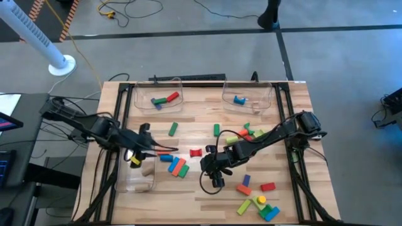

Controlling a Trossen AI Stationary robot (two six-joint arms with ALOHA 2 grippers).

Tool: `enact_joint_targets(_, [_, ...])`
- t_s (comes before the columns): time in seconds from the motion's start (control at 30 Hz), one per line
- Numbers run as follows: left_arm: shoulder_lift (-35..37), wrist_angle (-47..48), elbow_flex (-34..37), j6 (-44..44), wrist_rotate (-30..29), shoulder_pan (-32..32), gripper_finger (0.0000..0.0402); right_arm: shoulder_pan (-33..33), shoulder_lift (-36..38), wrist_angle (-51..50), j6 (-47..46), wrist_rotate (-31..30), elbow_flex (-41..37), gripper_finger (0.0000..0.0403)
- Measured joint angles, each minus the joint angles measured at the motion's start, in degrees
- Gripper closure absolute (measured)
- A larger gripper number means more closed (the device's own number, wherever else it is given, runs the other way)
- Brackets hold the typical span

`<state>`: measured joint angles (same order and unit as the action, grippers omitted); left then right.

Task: Sort blocks by size
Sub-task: Adjust the bottom left transparent bin

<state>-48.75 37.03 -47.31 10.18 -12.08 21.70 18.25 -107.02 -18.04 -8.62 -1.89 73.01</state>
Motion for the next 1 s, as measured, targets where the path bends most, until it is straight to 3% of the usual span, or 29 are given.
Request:
enact_joint_targets(0.17, [-0.5,-8.89,0.0,-5.15,0.02,0.26,0.0191,0.58,0.94,-0.65,0.01,-0.49,0.0,0.0195])
enact_joint_targets(0.37, [-4.35,-11.64,0.0,-7.55,0.11,0.26,0.0191,2.33,4.73,-2.93,0.07,-6.24,0.0,0.0195])
enact_joint_targets(0.6, [-13.8,-13.1,0.0,-8.31,3.12,0.26,0.0191,4.66,9.35,-5.81,0.0,-11.47,0.0,0.0195])
enact_joint_targets(1.0, [-31.64,-15.77,0.0,-9.69,6.78,0.19,0.0191,8.36,14.55,-12.28,-3.57,-15.19,0.0,0.0195])
